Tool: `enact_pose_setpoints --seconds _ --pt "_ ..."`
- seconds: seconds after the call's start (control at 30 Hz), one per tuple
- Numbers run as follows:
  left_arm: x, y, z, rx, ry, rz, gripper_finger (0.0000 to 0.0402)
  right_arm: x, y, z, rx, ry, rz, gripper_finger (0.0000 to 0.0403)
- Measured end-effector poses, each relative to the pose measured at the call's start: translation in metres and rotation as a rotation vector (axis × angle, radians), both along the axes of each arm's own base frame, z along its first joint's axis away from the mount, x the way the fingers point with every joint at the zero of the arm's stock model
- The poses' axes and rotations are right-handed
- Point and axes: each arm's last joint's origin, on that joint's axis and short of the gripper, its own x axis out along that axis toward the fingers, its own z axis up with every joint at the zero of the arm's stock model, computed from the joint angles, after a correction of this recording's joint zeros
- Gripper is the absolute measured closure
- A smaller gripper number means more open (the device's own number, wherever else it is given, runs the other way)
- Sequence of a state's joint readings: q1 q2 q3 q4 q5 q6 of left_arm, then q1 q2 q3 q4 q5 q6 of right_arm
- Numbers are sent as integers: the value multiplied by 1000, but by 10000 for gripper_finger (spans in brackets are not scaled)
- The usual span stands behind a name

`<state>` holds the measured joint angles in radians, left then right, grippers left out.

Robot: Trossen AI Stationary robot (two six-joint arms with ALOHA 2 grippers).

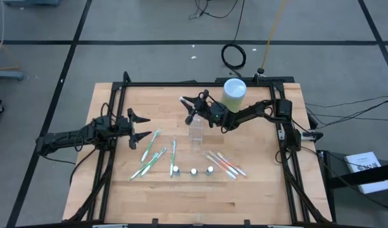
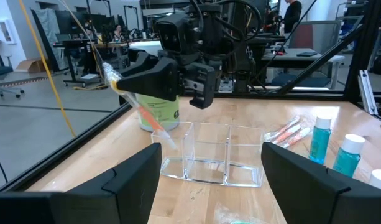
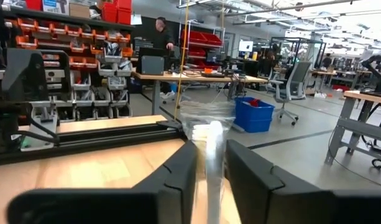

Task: Pick & Place toothbrushing station
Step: Put the orange toothbrush into the top portion of the transparent organizer

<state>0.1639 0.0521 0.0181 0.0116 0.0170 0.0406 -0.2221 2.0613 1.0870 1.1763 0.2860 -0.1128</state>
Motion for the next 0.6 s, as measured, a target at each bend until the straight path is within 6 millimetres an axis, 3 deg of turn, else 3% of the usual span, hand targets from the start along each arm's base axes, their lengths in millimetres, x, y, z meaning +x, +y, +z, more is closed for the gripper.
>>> enact_pose_setpoints --seconds 0.23,0.47,0.6 --pt "0 0 0 0 0 0 117 0 4 3 -4 -3 10 265" --pt "0 0 0 0 0 0 117 2 11 3 -13 -1 20 250" --pt "0 0 0 0 0 0 117 2 17 1 -20 37 -111 250"
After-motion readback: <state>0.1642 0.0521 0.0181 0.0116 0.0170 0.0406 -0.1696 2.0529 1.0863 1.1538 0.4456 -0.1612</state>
